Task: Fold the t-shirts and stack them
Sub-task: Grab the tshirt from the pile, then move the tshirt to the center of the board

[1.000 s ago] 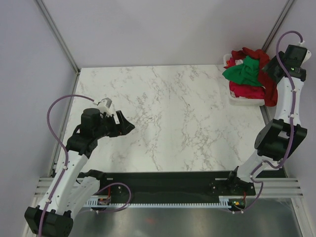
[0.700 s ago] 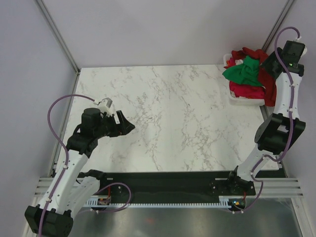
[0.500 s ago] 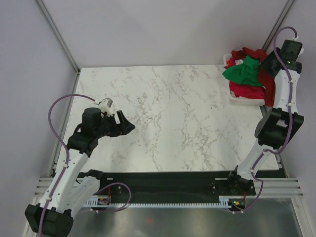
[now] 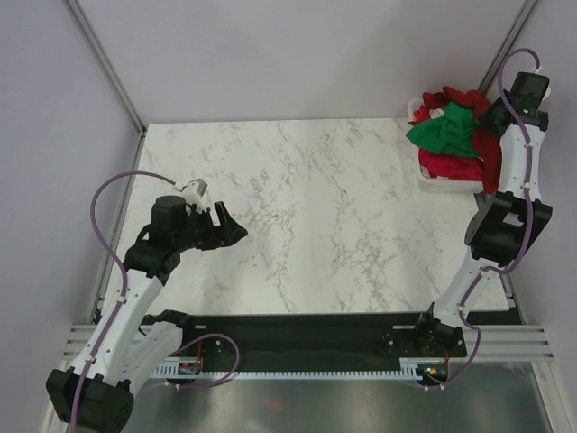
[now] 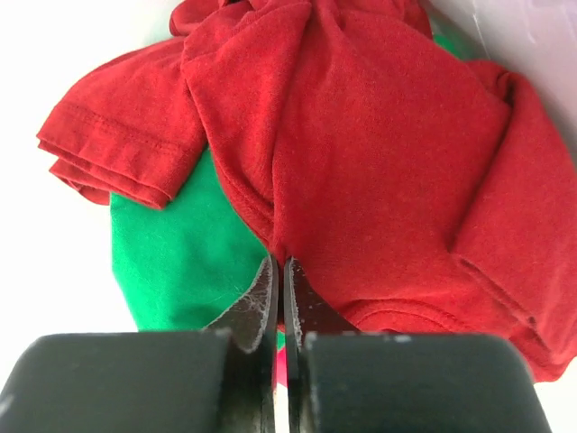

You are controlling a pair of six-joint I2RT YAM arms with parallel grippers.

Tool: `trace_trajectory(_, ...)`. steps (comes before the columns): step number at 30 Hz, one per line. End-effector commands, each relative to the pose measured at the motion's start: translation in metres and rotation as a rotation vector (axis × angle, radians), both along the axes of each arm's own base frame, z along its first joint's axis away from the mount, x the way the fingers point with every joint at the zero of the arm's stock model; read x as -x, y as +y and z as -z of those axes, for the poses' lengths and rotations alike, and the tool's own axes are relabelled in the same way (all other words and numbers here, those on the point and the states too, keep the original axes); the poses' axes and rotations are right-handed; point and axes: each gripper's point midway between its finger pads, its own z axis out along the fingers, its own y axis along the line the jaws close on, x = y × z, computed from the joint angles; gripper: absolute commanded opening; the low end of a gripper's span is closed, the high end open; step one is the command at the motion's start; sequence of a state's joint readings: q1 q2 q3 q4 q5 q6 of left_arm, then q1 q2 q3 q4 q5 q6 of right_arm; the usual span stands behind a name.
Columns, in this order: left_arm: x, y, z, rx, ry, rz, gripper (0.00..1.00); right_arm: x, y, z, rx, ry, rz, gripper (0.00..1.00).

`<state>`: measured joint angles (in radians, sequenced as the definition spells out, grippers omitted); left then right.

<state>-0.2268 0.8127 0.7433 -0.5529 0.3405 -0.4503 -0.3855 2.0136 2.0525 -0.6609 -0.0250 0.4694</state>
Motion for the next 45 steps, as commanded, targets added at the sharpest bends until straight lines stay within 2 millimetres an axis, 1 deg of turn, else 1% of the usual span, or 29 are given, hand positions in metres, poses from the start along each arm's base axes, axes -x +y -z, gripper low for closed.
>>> trace_trajectory(1, -0.003, -0.003, -0.018, -0.006, -0.056, 0.035, 0.85, -0.005, -0.007, -0.027, 0.038, -0.056, 0.014, 0.0)
trace_trajectory(4, -0.003, -0.002, -0.018, -0.006, -0.059, 0.033, 0.85, -0.003, -0.011, -0.049, 0.066, -0.081, 0.042, 0.0)
trace_trajectory(7, -0.002, -0.003, -0.02, -0.004, -0.065, 0.036, 0.85, -0.004, -0.012, -0.11, 0.095, -0.204, 0.069, 0.0)
trace_trajectory(8, -0.002, -0.003, -0.02, -0.003, -0.064, 0.036, 0.85, -0.001, -0.011, -0.165, 0.132, -0.325, 0.074, 0.0)
trace_trajectory(11, 0.0, -0.003, -0.02, -0.001, -0.067, 0.038, 0.85, 0.007, 0.019, -0.261, 0.145, -0.6, -0.014, 0.0)
trace_trajectory(12, 0.0, -0.004, -0.022, -0.001, -0.072, 0.04, 0.85, 0.032, 0.038, -0.336, 0.208, -0.821, -0.048, 0.0)
trace_trajectory(13, 0.001, -0.005, -0.022, -0.002, -0.074, 0.046, 0.85, 0.046, 0.058, -0.369, 0.236, -0.927, -0.094, 0.0)
trace_trajectory(14, 0.001, -0.004, -0.023, -0.005, -0.083, 0.042, 0.85, 0.049, 0.067, -0.377, 0.258, -0.98, -0.111, 0.0)
trace_trajectory(15, 0.002, -0.004, -0.023, -0.007, -0.083, 0.042, 0.85, 0.101, 0.092, -0.448, 0.355, -1.215, -0.128, 0.0)
trace_trajectory(16, 0.003, -0.005, -0.024, -0.008, -0.088, 0.045, 0.85, 0.116, 0.104, -0.469, 0.406, -1.285, -0.091, 0.0)
trace_trajectory(17, 0.003, -0.005, -0.024, -0.009, -0.093, 0.043, 0.85, 0.146, 0.11, -0.503, 0.437, -1.392, -0.056, 0.0)
trace_trajectory(19, 0.004, -0.005, -0.025, -0.009, -0.098, 0.045, 0.85, 0.171, 0.121, -0.532, 0.38, -1.516, -0.07, 0.0)
trace_trajectory(20, 0.003, -0.004, -0.025, -0.012, -0.1, 0.04, 0.85, 0.197, 0.133, -0.554, 0.374, -1.619, -0.109, 0.0)
trace_trajectory(21, 0.003, -0.004, -0.026, -0.01, -0.102, 0.039, 0.85, 0.207, 0.138, -0.56, 0.344, -1.667, -0.129, 0.0)
trace_trajectory(22, 0.002, -0.003, -0.025, -0.013, -0.1, 0.035, 0.85, 0.2, 0.146, -0.555, 0.256, -1.676, -0.187, 0.0)
trace_trajectory(23, 0.002, -0.003, -0.025, -0.014, -0.101, 0.036, 0.85, 0.218, 0.16, -0.563, 0.237, -1.732, -0.253, 0.0)
trace_trajectory(25, 0.002, -0.002, -0.027, -0.015, -0.108, 0.03, 0.85, 0.213, 0.18, -0.559, 0.141, -1.734, -0.351, 0.0)
trace_trajectory(28, 0.003, 0.0, -0.028, -0.021, -0.118, 0.02, 0.85, 0.202, 0.236, -0.545, 0.02, -1.691, -0.569, 0.0)
trace_trajectory(30, 0.003, 0.001, -0.031, -0.022, -0.127, 0.013, 0.85, 0.187, 0.258, -0.528, 0.004, -1.62, -0.636, 0.0)
trace_trajectory(32, 0.003, 0.004, -0.03, -0.033, -0.129, 0.0, 0.85, 0.174, 0.261, -0.505, -0.008, -1.504, -0.626, 0.0)
trace_trajectory(34, 0.002, 0.006, -0.032, -0.04, -0.137, -0.012, 0.85, 0.156, 0.242, -0.476, -0.017, -1.388, -0.491, 0.0)
trace_trajectory(35, 0.003, 0.007, -0.032, -0.043, -0.137, -0.015, 0.85, 0.142, 0.236, -0.436, -0.031, -1.274, -0.451, 0.0)
trace_trajectory(36, 0.002, 0.008, -0.033, -0.046, -0.14, -0.018, 0.85, 0.132, 0.224, -0.412, 0.012, -1.207, -0.385, 0.0)
trace_trajectory(37, 0.002, 0.009, -0.033, -0.049, -0.144, -0.024, 0.85, 0.106, 0.217, -0.35, 0.009, -1.054, -0.343, 0.0)
trace_trajectory(39, 0.002, 0.01, -0.033, -0.053, -0.143, -0.031, 0.85, 0.111, 0.2, -0.286, 0.016, -0.871, -0.253, 0.01)
trace_trajectory(40, 0.002, 0.011, -0.032, -0.057, -0.141, -0.035, 0.85, 0.101, 0.185, -0.21, 0.003, -0.693, -0.159, 0.29)
trace_trajectory(42, 0.002, 0.011, -0.031, -0.057, -0.127, -0.038, 0.85, 0.121, 0.177, -0.136, -0.01, -0.496, -0.103, 0.67)
trace_trajectory(43, 0.003, 0.011, -0.03, -0.059, -0.119, -0.04, 0.84, 0.131, 0.172, -0.073, -0.023, -0.354, -0.066, 0.92)
trace_trajectory(45, 0.003, 0.01, -0.027, -0.062, -0.101, -0.046, 0.83, 0.159, 0.154, -0.025, 0.006, -0.219, 0.036, 0.98)
